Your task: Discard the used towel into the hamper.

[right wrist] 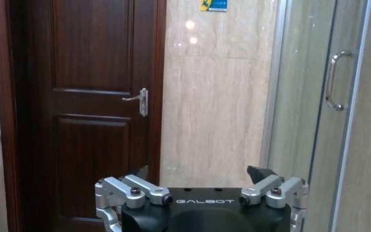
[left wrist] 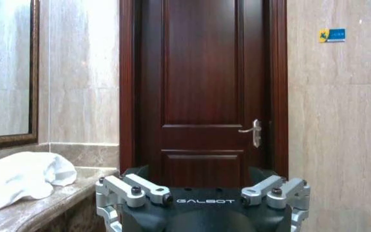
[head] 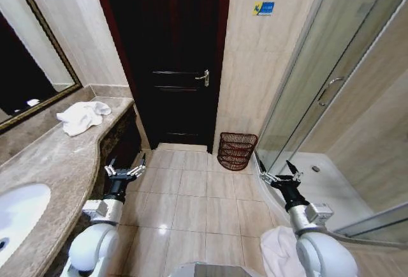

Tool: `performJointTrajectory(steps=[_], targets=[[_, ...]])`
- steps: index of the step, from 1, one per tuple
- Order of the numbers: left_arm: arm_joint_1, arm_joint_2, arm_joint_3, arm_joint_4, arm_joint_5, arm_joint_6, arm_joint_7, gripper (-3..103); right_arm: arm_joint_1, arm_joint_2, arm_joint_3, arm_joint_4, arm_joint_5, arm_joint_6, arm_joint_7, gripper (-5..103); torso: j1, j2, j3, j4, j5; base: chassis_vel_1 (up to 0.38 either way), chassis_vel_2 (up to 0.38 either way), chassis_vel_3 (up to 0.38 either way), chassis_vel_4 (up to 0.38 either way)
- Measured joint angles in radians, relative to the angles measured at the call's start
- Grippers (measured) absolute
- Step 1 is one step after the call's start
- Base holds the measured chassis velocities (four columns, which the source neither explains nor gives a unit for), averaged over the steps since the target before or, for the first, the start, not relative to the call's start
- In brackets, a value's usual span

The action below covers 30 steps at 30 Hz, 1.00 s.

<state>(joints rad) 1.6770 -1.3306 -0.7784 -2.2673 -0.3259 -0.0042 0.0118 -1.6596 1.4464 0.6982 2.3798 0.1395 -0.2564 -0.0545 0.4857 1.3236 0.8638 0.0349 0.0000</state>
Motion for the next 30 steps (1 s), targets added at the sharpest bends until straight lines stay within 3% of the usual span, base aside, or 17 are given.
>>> performJointTrajectory(steps=[30], targets=[[0.01,-0.005,-0.01,0.002,-0.001,0.003,0.005,100,-0.009,0.01,0.003,-0.012,-0.005,0.013,-0.005,100,0.0,0.0,0.0,-0.0001,0.0,0.0,0.0,0.0,0.0]])
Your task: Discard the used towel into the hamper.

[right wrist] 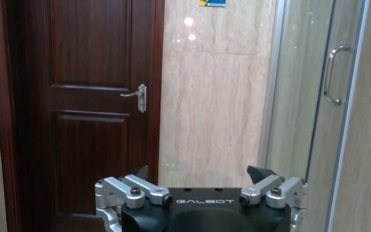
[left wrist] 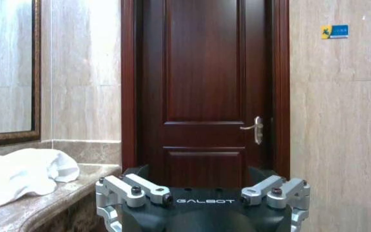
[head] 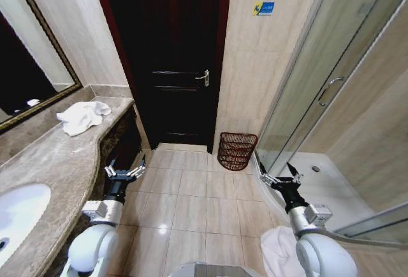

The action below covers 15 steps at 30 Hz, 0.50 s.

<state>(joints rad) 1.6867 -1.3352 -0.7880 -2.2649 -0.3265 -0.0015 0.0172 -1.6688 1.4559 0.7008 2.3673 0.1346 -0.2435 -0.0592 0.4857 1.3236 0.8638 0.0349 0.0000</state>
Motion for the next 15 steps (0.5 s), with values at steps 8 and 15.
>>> performJointTrajectory(steps=[8,15], targets=[[0.007,-0.007,-0.004,-0.002,0.004,-0.003,-0.006,100,-0.005,-0.002,0.004,-0.003,0.002,0.009,-0.001,100,0.0,0.0,0.0,0.0,0.0,0.0,0.0,0.0,0.0],[0.004,-0.007,-0.006,0.002,0.019,-0.025,-0.023,100,-0.006,-0.002,0.002,-0.005,0.004,0.013,-0.003,100,0.0,0.0,0.0,0.0002,0.0001,-0.048,0.113,0.112,-0.038]])
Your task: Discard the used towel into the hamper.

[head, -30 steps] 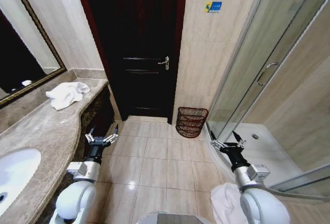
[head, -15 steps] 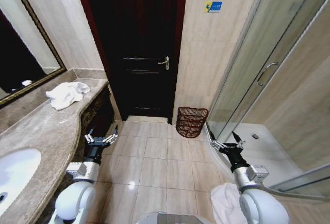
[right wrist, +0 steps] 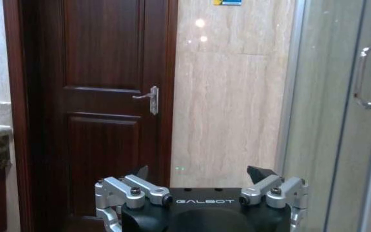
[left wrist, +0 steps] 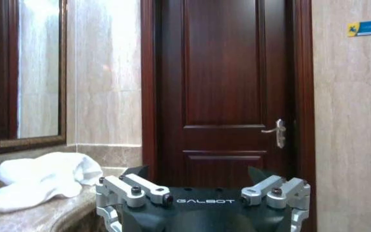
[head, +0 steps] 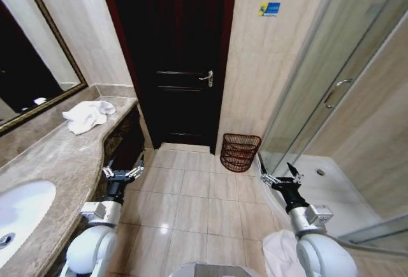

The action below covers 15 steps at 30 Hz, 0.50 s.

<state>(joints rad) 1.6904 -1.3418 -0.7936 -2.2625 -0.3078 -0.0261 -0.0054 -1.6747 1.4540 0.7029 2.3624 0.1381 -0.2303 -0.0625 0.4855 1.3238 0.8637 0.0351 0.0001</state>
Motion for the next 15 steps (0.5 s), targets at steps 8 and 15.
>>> performJointTrajectory(steps=[8,15], targets=[[0.002,-0.003,0.005,-0.002,0.006,0.006,-0.002,100,0.001,0.0,-0.002,-0.005,0.0,0.002,-0.002,100,0.0,0.0,0.0,-0.0001,0.0001,-0.15,0.14,0.129,-0.158],[-0.002,-0.004,0.008,-0.003,0.011,0.021,-0.002,100,0.001,0.0,-0.002,-0.014,-0.001,0.008,-0.003,100,0.0,0.0,0.0,-0.0004,0.0,-0.119,0.123,0.142,-0.114]])
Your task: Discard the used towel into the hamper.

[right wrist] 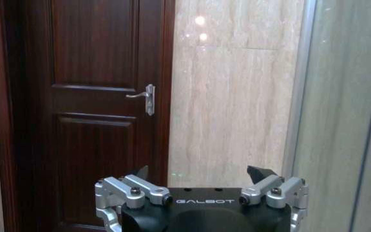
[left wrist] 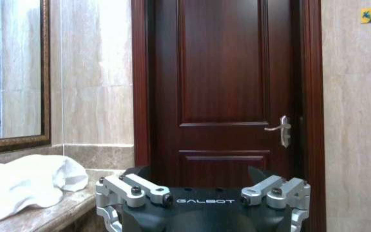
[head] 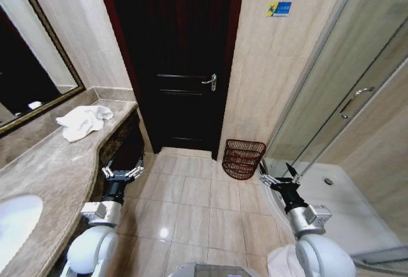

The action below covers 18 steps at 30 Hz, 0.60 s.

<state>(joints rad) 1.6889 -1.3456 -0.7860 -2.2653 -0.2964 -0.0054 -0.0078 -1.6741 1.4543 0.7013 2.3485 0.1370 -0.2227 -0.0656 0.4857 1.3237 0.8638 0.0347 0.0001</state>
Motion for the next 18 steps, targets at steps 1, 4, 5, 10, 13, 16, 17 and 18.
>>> performJointTrajectory(steps=[1,4,5,10,13,16,17,18], targets=[[0.0,0.0,0.0,0.0,0.001,0.0,0.0,100,0.001,0.0,0.0,-0.001,0.0,0.0,-0.001,100,0.0,0.0,0.0,0.0001,-0.0001,-0.104,0.14,0.165,-0.1],[-0.001,-0.001,0.0,0.002,0.002,0.0,0.0,100,0.003,0.001,-0.003,-0.002,-0.002,0.0,-0.001,100,0.0,0.0,0.0,0.0002,-0.0001,-0.106,0.157,0.174,-0.102],[-0.001,-0.002,0.0,0.002,0.002,0.0,0.0,100,0.004,0.002,-0.005,-0.002,-0.002,0.0,-0.001,100,0.0,0.0,0.0,0.0002,-0.0001,-0.088,0.179,0.182,-0.093],[0.0,-0.004,-0.002,0.004,0.0,-0.001,0.0,100,0.005,0.002,-0.006,-0.005,-0.003,0.003,0.0,100,0.0,0.0,0.0,0.0002,-0.0002,-0.084,0.213,0.196,-0.09],[0.002,-0.004,-0.004,0.005,-0.001,-0.002,0.0,100,0.004,0.002,-0.006,-0.005,-0.004,0.004,0.001,100,0.0,0.0,0.0,0.0002,-0.0002,-0.068,0.211,0.22,-0.079],[0.004,-0.006,-0.004,0.005,-0.001,-0.003,0.0,100,0.003,0.001,-0.008,-0.005,-0.004,0.004,0.001,100,0.0,0.0,0.0,0.0003,0.0001,-0.054,0.204,0.236,-0.059],[0.005,-0.007,-0.004,0.005,-0.001,-0.003,0.0,100,0.003,0.001,-0.01,-0.005,-0.004,0.005,0.001,100,0.0,0.0,0.0,0.0003,0.0,-0.059,0.212,0.248,-0.053],[0.005,-0.009,-0.004,0.005,-0.001,-0.003,0.0,100,0.003,0.001,-0.012,-0.005,-0.004,0.006,0.002,100,0.0,0.0,0.0,0.0003,-0.0003,-0.059,0.212,0.24,-0.05]])
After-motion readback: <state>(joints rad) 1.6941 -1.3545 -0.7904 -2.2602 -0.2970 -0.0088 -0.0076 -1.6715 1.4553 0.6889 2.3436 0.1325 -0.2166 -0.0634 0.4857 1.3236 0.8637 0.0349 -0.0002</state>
